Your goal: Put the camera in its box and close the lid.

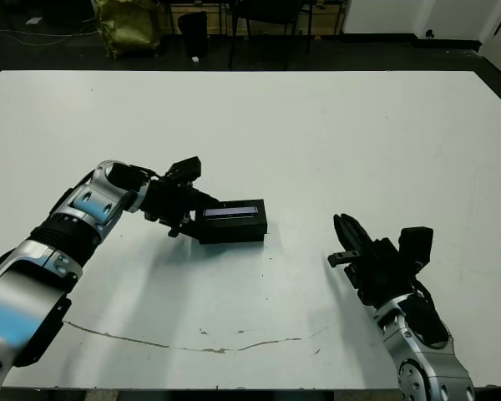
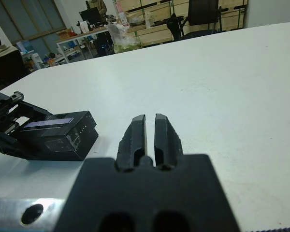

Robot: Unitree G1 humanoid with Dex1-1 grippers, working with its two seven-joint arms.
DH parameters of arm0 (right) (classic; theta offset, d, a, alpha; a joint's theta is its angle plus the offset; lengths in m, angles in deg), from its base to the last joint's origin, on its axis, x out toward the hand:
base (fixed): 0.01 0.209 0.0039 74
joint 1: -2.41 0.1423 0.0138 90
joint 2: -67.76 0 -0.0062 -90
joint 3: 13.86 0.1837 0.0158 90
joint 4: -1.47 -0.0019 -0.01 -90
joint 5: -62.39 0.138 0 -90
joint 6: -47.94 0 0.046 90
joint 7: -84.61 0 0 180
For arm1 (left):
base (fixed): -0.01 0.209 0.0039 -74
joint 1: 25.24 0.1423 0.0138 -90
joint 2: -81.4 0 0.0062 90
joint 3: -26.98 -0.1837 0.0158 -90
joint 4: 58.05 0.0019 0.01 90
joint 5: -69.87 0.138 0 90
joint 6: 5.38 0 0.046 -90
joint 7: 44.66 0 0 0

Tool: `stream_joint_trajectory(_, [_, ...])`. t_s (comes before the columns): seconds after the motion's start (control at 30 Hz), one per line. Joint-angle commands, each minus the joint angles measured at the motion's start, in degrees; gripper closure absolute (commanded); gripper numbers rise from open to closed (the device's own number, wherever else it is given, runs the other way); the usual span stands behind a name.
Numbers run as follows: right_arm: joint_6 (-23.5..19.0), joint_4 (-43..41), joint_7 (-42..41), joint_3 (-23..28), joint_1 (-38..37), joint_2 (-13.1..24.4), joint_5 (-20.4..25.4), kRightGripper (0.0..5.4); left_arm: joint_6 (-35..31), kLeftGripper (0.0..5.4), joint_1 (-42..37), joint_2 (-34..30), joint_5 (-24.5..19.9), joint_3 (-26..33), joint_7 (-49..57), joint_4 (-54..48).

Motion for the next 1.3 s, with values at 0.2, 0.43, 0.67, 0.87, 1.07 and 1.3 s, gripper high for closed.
stream_joint_trajectory(0.2, [-0.98,0.60,0.13,0.06,-0.58,0.24,-0.24,5.40,-2.01,2.82,2.46,-2.98,4.46,-2.81,1.11,2.94])
stream_joint_trajectory(0.43, [-0.67,0.91,0.14,0.07,-0.64,-0.34,0.06,5.40,0.06,2.82,2.37,-4.70,4.41,-2.91,0.26,3.92])
stream_joint_trajectory(0.67, [-0.26,1.22,-0.51,0.03,-0.68,-0.30,0.05,5.40,-0.52,2.82,2.08,-5.41,4.56,-3.19,0.04,3.30])
stream_joint_trajectory(0.87, [-0.70,0.51,0.02,-0.29,-0.73,-0.09,-0.39,5.40,0.08,2.82,2.36,-5.80,4.32,-3.16,0.06,2.71])
stream_joint_trajectory(1.07, [1.43,2.36,-1.44,-0.25,-0.53,-0.36,-0.46,5.40,-0.09,2.82,1.78,-6.08,4.85,-4.03,-0.47,0.94])
stream_joint_trajectory(1.3, [1.02,2.08,-0.98,-0.28,-0.72,-0.37,-0.26,5.40,-1.28,2.82,0.18,-4.82,5.07,-4.58,-0.70,0.24])
